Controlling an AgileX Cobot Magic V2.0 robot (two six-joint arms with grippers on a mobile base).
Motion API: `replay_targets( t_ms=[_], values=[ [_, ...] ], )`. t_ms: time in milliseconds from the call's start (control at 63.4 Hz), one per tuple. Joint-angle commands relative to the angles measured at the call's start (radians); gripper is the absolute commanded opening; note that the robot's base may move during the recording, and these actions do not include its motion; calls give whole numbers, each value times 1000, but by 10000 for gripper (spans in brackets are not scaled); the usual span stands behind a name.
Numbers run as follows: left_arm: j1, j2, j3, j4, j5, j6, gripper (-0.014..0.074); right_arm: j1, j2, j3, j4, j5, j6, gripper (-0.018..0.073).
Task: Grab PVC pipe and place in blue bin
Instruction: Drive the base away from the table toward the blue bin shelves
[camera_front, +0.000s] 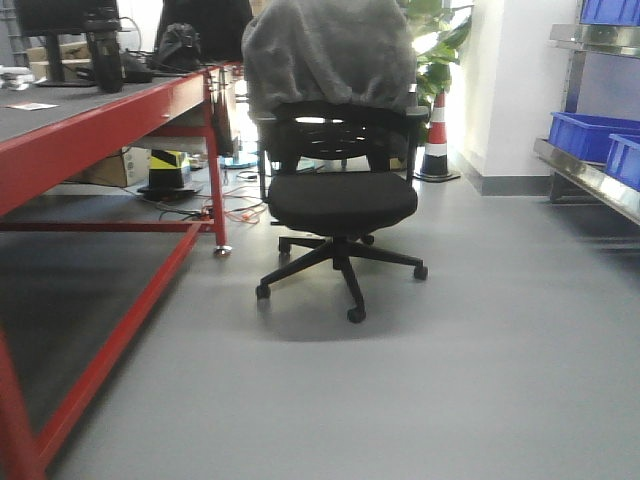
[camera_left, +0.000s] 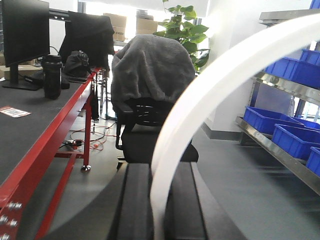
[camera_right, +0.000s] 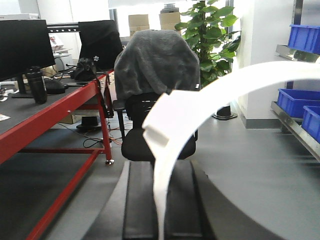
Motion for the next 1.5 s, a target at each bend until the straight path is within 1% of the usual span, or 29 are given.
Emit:
replay_targets(
  t_ms=[0, 1482],
  values=[
    [3, -5, -4, 0, -28, -8, -111, 1, -6, -3, -9, -29, -6, -168],
    [3, -5, -4, 0, -28, -8, -111, 1, -6, -3, -9, -29, -6, -168]
  ],
)
